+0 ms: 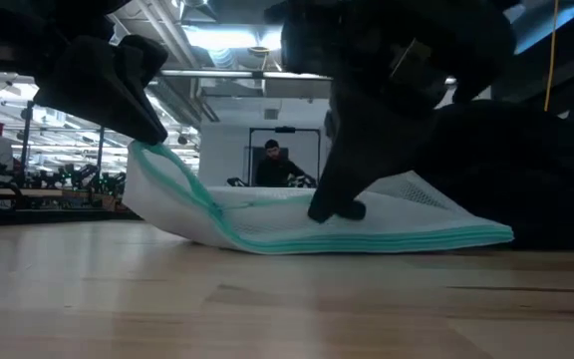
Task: Unpack backpack
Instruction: Open the transparent zipper bag
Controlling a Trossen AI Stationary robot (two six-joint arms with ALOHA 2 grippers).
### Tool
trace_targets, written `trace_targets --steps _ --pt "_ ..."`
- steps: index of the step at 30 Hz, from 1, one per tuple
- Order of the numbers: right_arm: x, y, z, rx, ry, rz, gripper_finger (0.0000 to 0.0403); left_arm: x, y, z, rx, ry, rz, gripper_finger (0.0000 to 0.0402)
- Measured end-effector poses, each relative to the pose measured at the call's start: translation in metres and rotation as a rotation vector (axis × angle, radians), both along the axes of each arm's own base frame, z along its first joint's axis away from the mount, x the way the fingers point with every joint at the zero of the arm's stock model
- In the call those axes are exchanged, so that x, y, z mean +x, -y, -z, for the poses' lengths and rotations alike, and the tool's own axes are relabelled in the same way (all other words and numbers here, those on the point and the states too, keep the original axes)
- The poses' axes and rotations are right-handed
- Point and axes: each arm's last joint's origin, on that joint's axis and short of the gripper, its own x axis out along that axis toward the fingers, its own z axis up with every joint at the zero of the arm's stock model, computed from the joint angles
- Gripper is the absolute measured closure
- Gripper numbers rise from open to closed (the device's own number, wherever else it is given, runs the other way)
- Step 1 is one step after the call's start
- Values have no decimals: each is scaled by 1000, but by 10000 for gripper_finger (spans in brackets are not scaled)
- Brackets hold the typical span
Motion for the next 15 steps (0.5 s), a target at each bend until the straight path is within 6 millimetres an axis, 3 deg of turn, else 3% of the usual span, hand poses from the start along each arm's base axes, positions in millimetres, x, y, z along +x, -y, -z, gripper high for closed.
trace_targets --steps 6,15 --pt "-13 -2 -16 13 103 -1 403 0 0 0 -8 0 -5 402" --pt "-49 16 -3 64 290 62 403 0 0 0 -14 1 -10 402"
